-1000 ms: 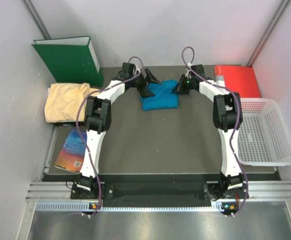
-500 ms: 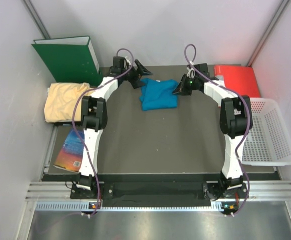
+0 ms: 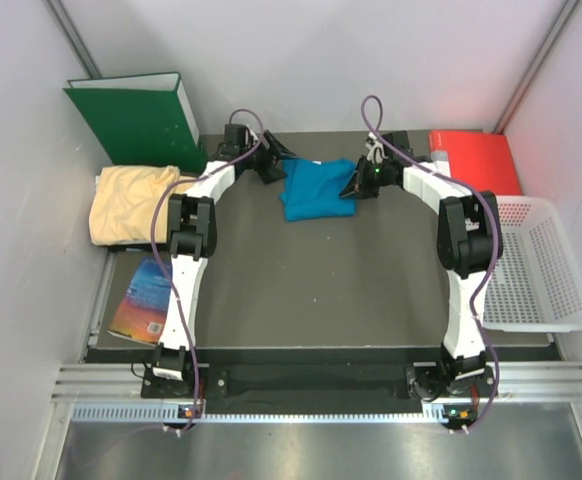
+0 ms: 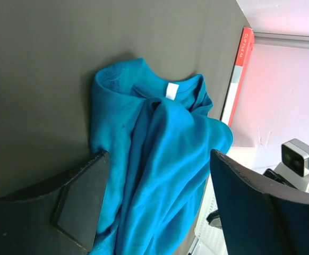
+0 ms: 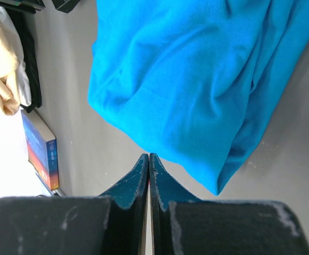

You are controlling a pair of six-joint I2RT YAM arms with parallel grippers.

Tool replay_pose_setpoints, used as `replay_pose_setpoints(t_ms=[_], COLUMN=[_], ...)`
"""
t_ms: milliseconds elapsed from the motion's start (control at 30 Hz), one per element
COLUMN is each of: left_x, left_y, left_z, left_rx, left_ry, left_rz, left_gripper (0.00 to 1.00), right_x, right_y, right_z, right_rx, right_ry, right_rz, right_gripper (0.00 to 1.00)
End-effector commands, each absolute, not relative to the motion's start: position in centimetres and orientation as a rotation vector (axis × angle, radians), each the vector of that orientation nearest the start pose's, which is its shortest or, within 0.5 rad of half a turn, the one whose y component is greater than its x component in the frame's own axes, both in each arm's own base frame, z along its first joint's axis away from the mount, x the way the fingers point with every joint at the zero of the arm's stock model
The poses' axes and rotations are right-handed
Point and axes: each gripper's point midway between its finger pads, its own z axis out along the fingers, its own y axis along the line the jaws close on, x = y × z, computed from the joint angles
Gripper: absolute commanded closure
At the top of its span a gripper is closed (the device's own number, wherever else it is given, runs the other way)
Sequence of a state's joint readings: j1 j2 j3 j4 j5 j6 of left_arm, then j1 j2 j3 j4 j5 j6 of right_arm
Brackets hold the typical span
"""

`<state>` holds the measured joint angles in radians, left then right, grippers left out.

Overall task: Fold and stack the t-shirts
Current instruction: Fold the tshirt

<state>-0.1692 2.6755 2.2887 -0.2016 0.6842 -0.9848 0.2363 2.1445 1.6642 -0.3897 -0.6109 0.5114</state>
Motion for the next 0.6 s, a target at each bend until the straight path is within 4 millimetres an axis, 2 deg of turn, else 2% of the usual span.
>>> replay_pose_setpoints(t_ms=[0,67,367,567], left_x=[62.3,62.3,62.0,61.7], left_y=[-25.1,-25.1,-25.2,-25.8], left_z=[9.9,10.8,12.0,12.0], left_rx=[-0.428,-0.412,-0.38,-0.366], left_ry=[2.221,2.204,2.192,2.193], left_rz=[-1.374,-1.364,-1.363,-1.383], left_gripper=[0.2,0.2,0.23,0.25], right_x=[47.0,46.8,46.4,46.5], right_y=[24.6,24.8,25.6,26.0], right_z=[10.0,9.8,9.0,8.7], right_rx=[-0.018,-0.019,-0.027,-0.025], right_ry=[2.501,2.507,2.523,2.53], right_rz=[1.088,1.088,1.093,1.097], right_gripper=[1.0,1.0,1.0,1.0])
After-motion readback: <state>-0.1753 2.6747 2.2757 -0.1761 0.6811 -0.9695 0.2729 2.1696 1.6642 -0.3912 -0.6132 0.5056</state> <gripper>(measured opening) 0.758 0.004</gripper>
